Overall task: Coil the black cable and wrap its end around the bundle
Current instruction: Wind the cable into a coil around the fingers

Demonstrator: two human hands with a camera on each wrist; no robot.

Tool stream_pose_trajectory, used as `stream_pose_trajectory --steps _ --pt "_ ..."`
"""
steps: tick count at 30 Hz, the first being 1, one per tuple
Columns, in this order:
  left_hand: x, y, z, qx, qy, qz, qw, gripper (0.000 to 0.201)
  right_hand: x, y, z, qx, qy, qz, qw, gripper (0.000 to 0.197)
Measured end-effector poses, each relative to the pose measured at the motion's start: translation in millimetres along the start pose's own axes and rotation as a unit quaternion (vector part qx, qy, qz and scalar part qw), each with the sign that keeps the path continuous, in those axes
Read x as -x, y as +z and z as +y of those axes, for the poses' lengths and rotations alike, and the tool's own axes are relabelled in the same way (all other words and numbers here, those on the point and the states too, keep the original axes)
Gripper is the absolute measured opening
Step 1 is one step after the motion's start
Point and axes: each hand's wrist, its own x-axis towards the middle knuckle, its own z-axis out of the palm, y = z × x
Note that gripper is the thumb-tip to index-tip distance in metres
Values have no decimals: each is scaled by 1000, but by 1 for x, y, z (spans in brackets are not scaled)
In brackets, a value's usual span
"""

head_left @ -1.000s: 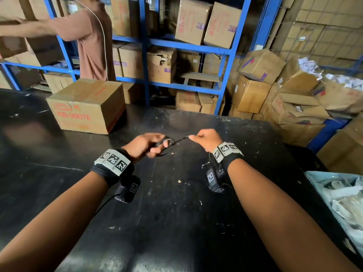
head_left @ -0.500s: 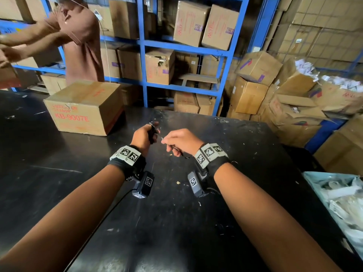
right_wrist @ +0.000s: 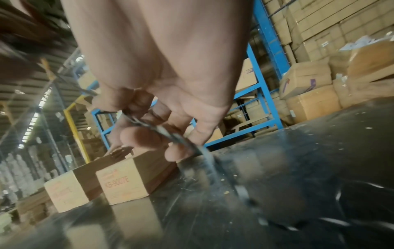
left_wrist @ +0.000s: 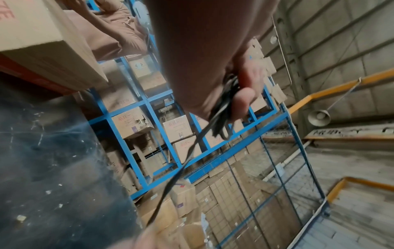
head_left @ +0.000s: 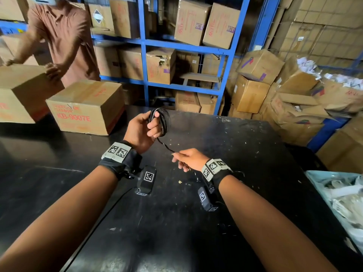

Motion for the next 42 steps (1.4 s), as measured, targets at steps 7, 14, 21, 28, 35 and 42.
stream_pose_trajectory --steps 7,14,21,28,35,42 --pt "6 -9 -6 -200 -96 -35 974 28 -8 -33 -11 17 16 193 981 37" --pt "-3 -31 -44 -440 -86 67 891 41 -12 -45 -70 -46 -73 171 982 19" --pt "-16 -41 -39 -353 18 220 909 34 -6 -12 -82 -75 -69 36 994 6" --pt "-18 -27 -25 -99 46 189 976 40 -8 18 -51 -115 -38 -29 992 20" --pt "-8 -6 -8 -44 10 42 998 38 -10 6 -13 -29 -1 -48 998 26" --pt "1 -8 3 -171 -71 -42 982 38 -9 -24 1 20 42 116 992 31"
